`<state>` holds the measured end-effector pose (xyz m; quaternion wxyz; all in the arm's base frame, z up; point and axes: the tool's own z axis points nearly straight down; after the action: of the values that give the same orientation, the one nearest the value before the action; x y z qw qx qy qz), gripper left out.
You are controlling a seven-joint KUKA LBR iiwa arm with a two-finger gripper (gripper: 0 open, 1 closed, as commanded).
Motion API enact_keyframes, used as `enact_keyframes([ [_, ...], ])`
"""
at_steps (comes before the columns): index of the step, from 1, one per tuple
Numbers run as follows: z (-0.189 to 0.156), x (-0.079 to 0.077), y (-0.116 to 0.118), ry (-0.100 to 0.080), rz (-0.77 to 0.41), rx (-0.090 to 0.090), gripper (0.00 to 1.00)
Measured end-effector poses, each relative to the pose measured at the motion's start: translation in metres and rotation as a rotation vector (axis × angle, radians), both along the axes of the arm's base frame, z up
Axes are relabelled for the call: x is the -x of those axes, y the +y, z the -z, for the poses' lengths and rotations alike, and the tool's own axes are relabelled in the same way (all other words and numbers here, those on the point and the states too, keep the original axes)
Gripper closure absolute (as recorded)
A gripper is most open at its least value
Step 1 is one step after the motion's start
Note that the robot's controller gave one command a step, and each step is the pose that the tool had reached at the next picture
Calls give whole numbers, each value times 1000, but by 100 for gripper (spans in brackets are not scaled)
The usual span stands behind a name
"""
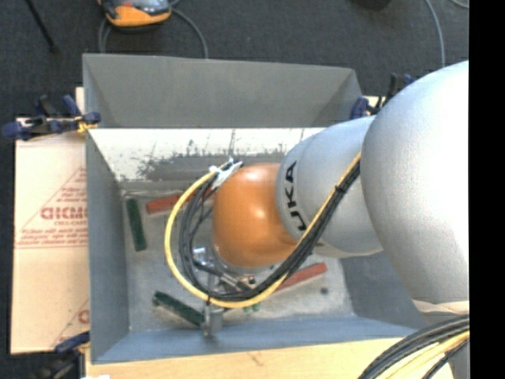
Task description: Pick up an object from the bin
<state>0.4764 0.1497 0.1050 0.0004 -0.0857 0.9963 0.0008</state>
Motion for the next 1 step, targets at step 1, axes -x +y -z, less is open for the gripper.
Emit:
enact_keyframes([
  [1,0,0,0,0,1,0,0],
])
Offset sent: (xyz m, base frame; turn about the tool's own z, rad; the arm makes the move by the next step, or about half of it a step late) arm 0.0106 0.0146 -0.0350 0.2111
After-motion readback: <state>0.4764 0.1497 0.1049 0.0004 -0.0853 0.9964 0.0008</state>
